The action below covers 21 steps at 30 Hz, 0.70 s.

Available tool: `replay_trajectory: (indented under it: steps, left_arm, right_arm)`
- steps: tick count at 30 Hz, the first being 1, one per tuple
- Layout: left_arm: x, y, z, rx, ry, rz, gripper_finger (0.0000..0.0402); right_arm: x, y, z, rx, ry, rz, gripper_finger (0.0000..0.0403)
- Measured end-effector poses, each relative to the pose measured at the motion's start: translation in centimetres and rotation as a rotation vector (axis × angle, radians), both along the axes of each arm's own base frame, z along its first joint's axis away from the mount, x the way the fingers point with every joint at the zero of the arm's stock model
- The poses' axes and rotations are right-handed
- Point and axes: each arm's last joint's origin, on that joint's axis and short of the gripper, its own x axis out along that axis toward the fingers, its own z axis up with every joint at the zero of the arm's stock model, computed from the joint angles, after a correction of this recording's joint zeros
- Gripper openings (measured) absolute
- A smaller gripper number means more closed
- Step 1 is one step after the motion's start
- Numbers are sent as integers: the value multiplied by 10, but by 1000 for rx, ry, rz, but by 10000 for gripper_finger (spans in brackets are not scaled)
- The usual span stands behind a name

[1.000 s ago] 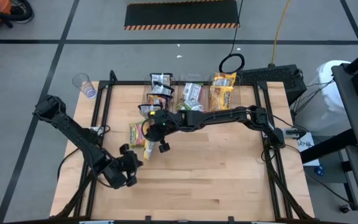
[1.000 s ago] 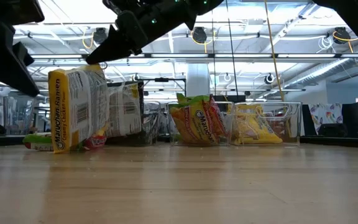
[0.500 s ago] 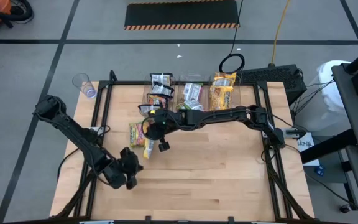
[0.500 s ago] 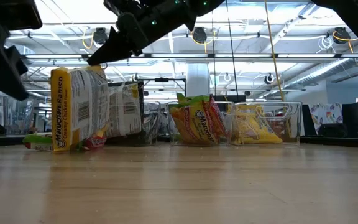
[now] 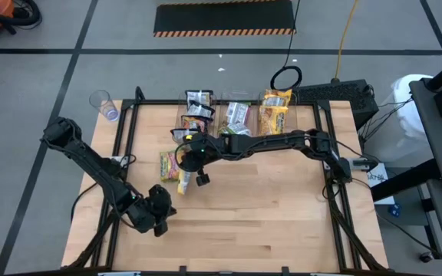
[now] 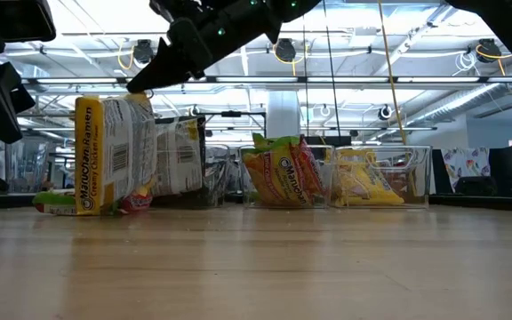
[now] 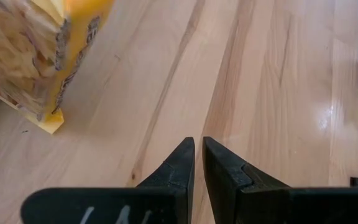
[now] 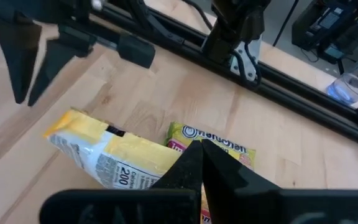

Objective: Sort Maruchan noodles
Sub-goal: Put the yellow noodle pack into the right transparent bin

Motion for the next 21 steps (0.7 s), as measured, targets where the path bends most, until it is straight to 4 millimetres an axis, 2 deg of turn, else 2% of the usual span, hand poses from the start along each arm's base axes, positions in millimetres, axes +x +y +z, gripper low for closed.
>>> replay_trajectory:
  steps: [9, 21]
  left_arm:
    - [0, 0, 0, 1, -1, -2, 37]
    - [0, 0, 0, -3, -4, -2, 37]
  right_arm:
    - [-13, -1, 36, -64, -71, -1, 0]
    - [-22, -2, 48, -83, -56, -20, 0]
